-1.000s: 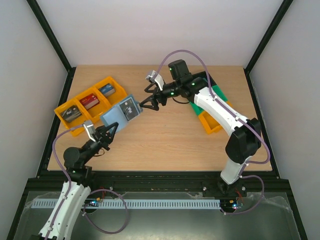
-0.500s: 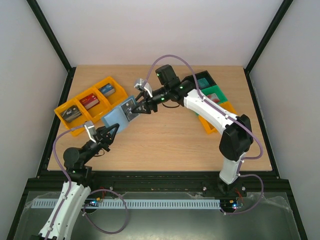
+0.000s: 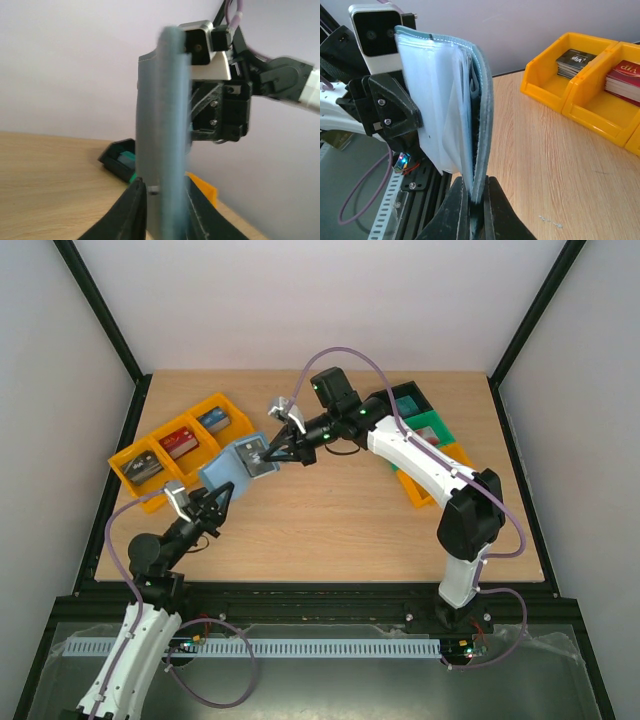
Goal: Take the credit cards out of the card holder
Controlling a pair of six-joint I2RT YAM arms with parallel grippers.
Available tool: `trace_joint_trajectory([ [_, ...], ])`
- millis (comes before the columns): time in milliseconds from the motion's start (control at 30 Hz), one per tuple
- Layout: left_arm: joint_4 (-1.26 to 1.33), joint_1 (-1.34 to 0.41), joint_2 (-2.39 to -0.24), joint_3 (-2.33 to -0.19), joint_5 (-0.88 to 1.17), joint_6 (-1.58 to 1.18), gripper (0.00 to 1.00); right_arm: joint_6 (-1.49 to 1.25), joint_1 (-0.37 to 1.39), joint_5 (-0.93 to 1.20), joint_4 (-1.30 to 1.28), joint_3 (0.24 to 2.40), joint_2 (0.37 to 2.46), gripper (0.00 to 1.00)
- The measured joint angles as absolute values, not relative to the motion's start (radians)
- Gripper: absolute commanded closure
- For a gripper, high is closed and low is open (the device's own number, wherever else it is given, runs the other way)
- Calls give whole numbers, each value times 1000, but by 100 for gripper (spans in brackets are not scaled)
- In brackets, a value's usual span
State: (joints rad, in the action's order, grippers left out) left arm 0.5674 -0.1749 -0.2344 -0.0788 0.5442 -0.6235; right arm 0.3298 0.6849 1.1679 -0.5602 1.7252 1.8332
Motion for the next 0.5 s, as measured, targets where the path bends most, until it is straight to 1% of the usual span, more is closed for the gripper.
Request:
trace_joint_trajectory([
  [33, 566, -177, -234, -79, 531, -620, 52, 329, 685, 1166, -561, 1725, 1833, 98],
  [67, 563, -181, -235, -79, 515, -622, 41, 326, 685, 1162, -562, 1725, 1833, 98],
  [100, 560, -182, -235, -79, 500, -620, 33, 318, 685, 1154, -563, 1725, 1833, 98],
  [167, 550, -186, -236, -79, 468, -617, 26, 286, 685, 1122, -561, 1725, 1833, 98],
  [267, 540, -186, -232, -79, 422, -608, 20, 222, 686, 1028, -547, 1725, 1833, 98],
  [400, 524, -184, -208, -79, 349, -590, 19, 99, 686, 831, -514, 1725, 1833, 98],
  [433, 520, -181, -201, -79, 327, -587, 21, 57, 686, 762, -506, 1725, 1833, 98],
  [500, 508, -170, -193, -79, 290, -583, 30, -3, 687, 635, -503, 1727, 1835, 98],
])
